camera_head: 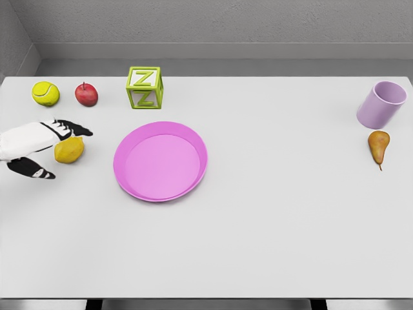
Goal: Put the lemon on the plate with left arm
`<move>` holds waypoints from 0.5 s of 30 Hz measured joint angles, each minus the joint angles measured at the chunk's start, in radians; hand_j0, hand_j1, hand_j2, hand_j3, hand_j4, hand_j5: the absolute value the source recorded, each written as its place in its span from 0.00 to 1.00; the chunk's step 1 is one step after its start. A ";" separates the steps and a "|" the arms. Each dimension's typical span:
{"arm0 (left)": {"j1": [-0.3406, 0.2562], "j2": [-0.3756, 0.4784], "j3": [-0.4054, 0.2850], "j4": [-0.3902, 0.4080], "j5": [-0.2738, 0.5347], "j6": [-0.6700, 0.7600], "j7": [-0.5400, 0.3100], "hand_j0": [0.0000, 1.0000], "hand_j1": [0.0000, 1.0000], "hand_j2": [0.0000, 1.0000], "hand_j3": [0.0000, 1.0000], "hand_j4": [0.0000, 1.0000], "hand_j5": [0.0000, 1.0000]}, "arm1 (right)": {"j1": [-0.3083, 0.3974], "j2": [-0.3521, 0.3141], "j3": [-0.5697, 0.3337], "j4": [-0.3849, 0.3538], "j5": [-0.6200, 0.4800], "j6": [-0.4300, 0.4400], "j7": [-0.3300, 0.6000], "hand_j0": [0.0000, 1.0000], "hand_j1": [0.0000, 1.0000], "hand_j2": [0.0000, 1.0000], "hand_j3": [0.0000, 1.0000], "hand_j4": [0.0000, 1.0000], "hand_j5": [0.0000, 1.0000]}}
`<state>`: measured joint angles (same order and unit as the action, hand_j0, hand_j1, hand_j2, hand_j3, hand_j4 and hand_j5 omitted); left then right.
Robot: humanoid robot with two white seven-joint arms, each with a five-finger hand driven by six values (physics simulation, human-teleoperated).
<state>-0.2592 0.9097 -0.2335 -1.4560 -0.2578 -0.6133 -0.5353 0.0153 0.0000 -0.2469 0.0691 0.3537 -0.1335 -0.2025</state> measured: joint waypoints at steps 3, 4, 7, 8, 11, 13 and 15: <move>-0.021 0.000 -0.016 0.008 -0.026 0.000 0.001 1.00 1.00 1.00 1.00 1.00 1.00 | 0.000 0.000 0.000 0.000 0.000 0.000 0.000 1.00 1.00 1.00 1.00 1.00 1.00; -0.034 0.000 -0.019 0.019 -0.031 0.000 0.001 1.00 1.00 1.00 1.00 1.00 1.00 | 0.000 0.000 0.000 0.000 0.000 0.000 0.000 1.00 1.00 1.00 1.00 1.00 1.00; -0.081 -0.022 -0.025 0.064 -0.041 0.001 0.000 1.00 1.00 1.00 1.00 1.00 1.00 | 0.000 0.000 0.000 0.000 0.000 0.000 0.000 1.00 1.00 1.00 1.00 1.00 1.00; -0.121 -0.033 -0.037 0.085 -0.048 0.001 -0.001 1.00 1.00 1.00 1.00 1.00 1.00 | 0.000 0.000 0.000 0.000 0.000 0.000 0.000 1.00 1.00 1.00 1.00 1.00 1.00; -0.146 -0.066 -0.081 0.135 -0.064 0.000 -0.002 1.00 1.00 1.00 1.00 1.00 1.00 | 0.000 0.000 0.000 0.000 0.000 0.000 0.000 1.00 1.00 1.00 1.00 1.00 1.00; -0.146 -0.076 -0.099 0.150 -0.069 0.000 -0.002 1.00 1.00 1.00 1.00 1.00 1.00 | 0.000 0.000 0.000 0.000 0.000 0.000 0.000 1.00 1.00 1.00 1.00 1.00 1.00; -0.144 -0.079 -0.109 0.158 -0.072 0.000 -0.002 1.00 1.00 1.00 1.00 1.00 1.00 | 0.000 0.000 0.000 0.000 0.000 0.000 0.000 1.00 1.00 1.00 1.00 1.00 1.00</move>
<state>-0.4034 0.8305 -0.3428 -1.2980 -0.3297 -0.6134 -0.5373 0.0153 0.0000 -0.2469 0.0691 0.3537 -0.1335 -0.2025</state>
